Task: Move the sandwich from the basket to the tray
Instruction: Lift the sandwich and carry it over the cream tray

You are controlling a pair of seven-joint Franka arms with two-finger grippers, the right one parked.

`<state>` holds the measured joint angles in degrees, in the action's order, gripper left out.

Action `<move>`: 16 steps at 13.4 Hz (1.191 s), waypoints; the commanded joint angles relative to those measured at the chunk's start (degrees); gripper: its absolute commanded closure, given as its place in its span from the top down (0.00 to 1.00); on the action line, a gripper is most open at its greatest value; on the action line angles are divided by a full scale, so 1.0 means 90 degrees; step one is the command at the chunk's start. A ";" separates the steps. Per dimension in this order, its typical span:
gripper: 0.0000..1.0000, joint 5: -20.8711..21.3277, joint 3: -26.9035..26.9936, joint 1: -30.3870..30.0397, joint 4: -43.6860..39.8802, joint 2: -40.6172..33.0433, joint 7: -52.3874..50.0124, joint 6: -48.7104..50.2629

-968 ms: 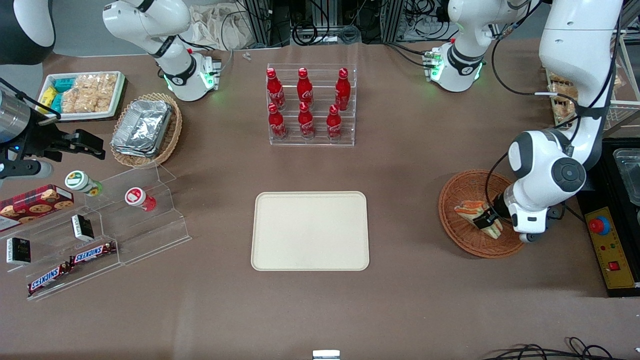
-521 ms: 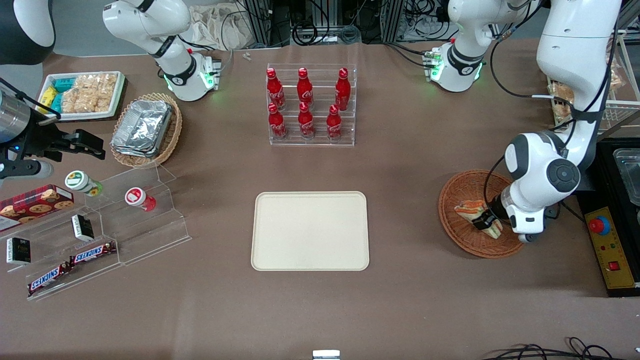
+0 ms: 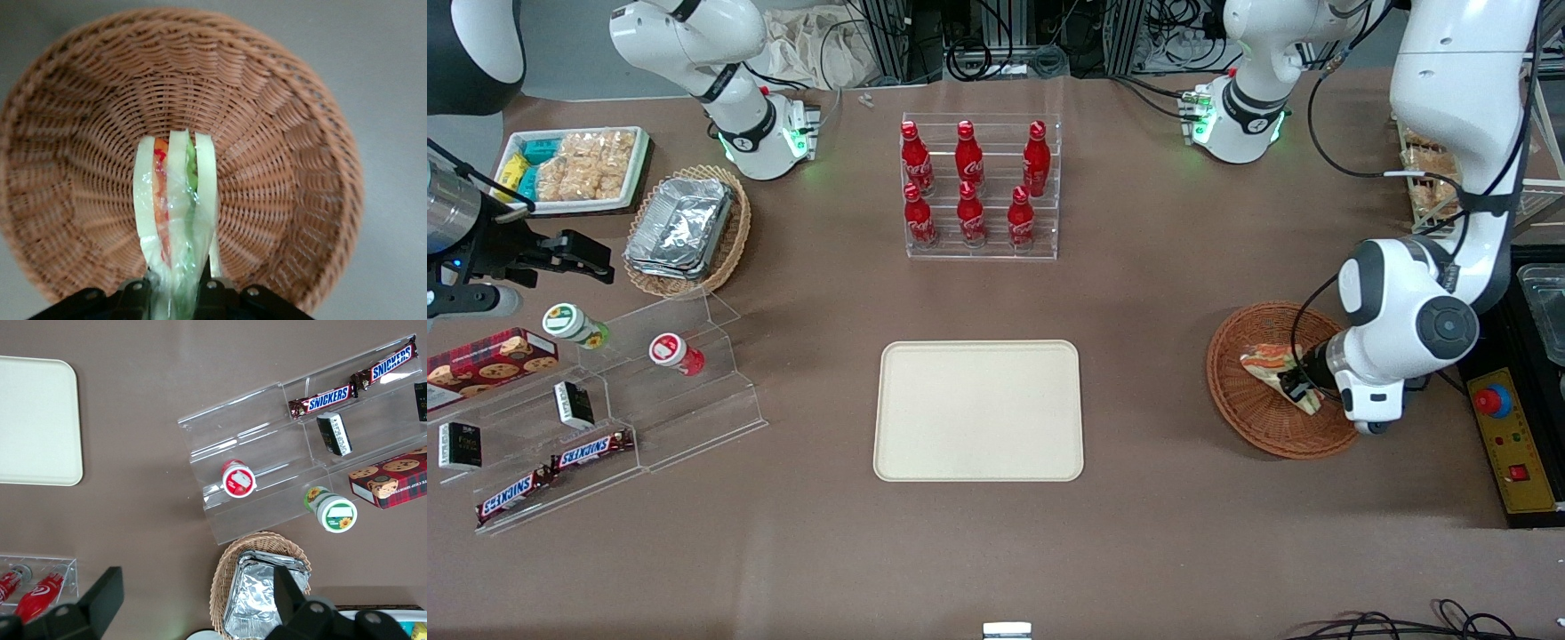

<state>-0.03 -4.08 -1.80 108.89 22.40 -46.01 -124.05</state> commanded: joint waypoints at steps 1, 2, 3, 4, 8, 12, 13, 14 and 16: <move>0.00 0.0023 -0.0083 0.0063 -0.0748 -0.0330 0.0199 0.1386; 0.00 0.0023 -0.0190 0.0063 -0.1099 -0.0379 0.0200 0.1884; 0.00 0.0023 -0.0278 0.0063 -0.1499 -0.0399 0.0200 0.2402; 0.00 0.0033 -0.0366 0.0063 -0.1919 -0.0409 0.0190 0.2881; 0.00 0.0227 -0.1164 0.0092 -0.3006 -0.0536 0.0453 0.3696; 0.00 0.0940 -0.2328 0.0394 -0.3095 -0.0235 0.0971 0.2947; 0.00 0.0961 -0.2359 0.0637 -0.3095 -0.0059 0.0962 0.2654; 0.00 0.0980 -0.2359 0.0939 -0.3085 0.0126 0.0903 0.2274; 0.00 0.1029 -0.2340 0.1399 -0.2998 0.0575 0.0825 0.1376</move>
<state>7.98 -25.44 7.67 82.88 23.14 -38.97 -106.53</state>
